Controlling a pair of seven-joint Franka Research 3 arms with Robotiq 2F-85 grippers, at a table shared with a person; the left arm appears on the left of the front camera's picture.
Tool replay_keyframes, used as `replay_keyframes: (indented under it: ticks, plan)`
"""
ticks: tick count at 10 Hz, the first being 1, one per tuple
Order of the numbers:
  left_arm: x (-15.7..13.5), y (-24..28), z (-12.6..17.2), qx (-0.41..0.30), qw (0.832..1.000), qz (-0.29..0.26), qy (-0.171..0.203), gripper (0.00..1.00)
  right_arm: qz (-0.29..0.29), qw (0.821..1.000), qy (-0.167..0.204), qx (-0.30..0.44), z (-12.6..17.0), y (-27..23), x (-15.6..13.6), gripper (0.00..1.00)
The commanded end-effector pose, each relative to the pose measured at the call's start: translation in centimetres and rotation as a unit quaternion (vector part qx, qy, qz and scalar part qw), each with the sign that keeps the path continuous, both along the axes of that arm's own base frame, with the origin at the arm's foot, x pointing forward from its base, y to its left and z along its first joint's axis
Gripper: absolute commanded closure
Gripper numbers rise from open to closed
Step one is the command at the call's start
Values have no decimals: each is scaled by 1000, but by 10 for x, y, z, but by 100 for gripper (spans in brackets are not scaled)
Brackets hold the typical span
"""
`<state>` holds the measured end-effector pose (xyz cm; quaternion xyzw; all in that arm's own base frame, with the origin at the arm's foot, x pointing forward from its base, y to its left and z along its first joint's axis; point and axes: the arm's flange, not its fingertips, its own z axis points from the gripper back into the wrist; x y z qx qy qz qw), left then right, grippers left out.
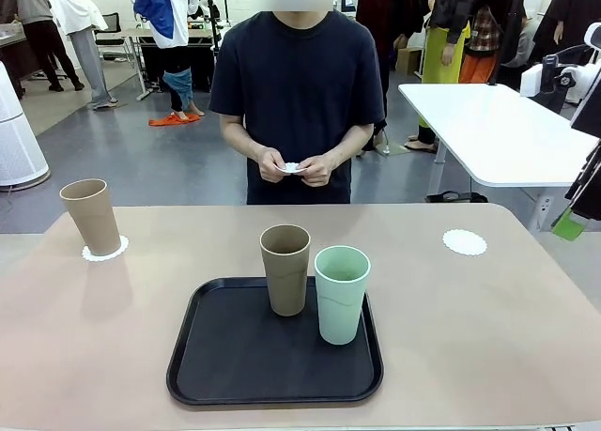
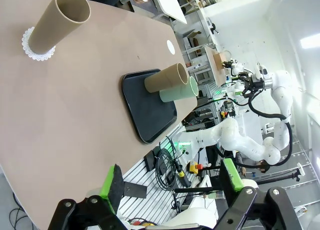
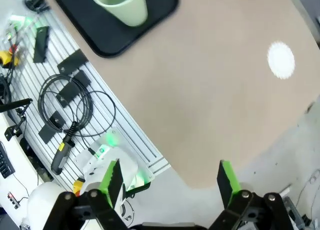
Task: Place coasters on the table and set cups on them.
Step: Take one Reusable plastic cup from the Flat Tray and place it on a coaster set by the human.
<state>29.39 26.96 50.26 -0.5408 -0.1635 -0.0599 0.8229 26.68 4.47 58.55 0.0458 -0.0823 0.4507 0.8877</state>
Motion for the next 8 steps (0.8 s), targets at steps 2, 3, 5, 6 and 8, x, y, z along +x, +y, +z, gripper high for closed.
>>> replay_keyframes:
  ticks: [2,3,5,6,8]
  plan:
    - [-1,1,4,-6,1000,5,2,0,173,962,-8,211,-78,0,80,0]
    - [-1,1,4,-6,1000,5,2,0,202,933,-34,295,-91,-4,97,0]
    - [-1,1,4,-6,1000,5,2,0,243,887,-125,371,-123,-15,105,0]
    - [-1,1,4,-6,1000,5,2,0,228,877,-137,400,-130,-21,110,0]
    - [-1,1,4,-6,1000,5,2,0,192,902,-107,372,-139,-22,103,0]
